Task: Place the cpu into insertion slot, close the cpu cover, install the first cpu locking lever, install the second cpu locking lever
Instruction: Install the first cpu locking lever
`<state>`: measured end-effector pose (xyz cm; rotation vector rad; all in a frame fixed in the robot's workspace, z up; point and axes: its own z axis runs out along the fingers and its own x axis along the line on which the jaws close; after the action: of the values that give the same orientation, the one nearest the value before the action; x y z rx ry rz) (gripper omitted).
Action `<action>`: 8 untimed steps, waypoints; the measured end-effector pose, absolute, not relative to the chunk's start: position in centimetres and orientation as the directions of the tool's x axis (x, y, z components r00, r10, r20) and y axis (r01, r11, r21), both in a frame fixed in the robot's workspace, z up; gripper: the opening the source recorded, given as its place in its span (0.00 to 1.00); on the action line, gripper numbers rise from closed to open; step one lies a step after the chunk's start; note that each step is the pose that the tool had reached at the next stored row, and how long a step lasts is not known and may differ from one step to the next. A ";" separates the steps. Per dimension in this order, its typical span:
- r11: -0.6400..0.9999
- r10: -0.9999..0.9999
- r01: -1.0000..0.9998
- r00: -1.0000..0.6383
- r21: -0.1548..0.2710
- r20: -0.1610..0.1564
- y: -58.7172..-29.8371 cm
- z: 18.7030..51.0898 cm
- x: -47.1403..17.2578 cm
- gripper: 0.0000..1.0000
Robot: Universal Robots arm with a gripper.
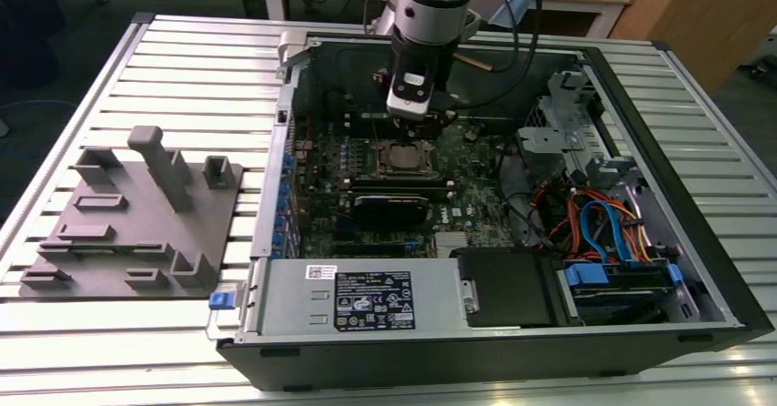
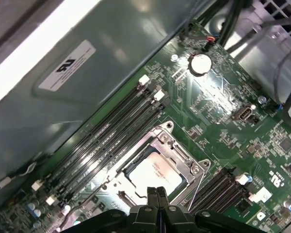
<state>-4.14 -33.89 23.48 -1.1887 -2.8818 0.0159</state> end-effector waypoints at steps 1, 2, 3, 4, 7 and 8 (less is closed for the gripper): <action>0.717 0.697 0.697 -0.716 -0.018 0.018 -33.9 23.5 -4.1 0.10; 0.722 0.692 0.692 -0.722 -0.018 0.018 -33.9 23.5 -4.2 0.10; 0.726 0.688 0.688 -0.726 -0.018 0.017 -33.9 23.5 -4.2 0.10; 0.729 0.685 0.684 -0.729 -0.017 0.017 -33.9 23.5 -4.2 0.10; 0.734 0.679 0.679 -0.734 -0.017 0.016 -33.9 23.5 -4.2 0.10; 0.734 0.679 0.679 -0.734 -0.017 0.016 -33.9 23.5 -4.2 0.10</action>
<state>-4.22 -33.89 23.46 -1.1375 -2.9054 0.0148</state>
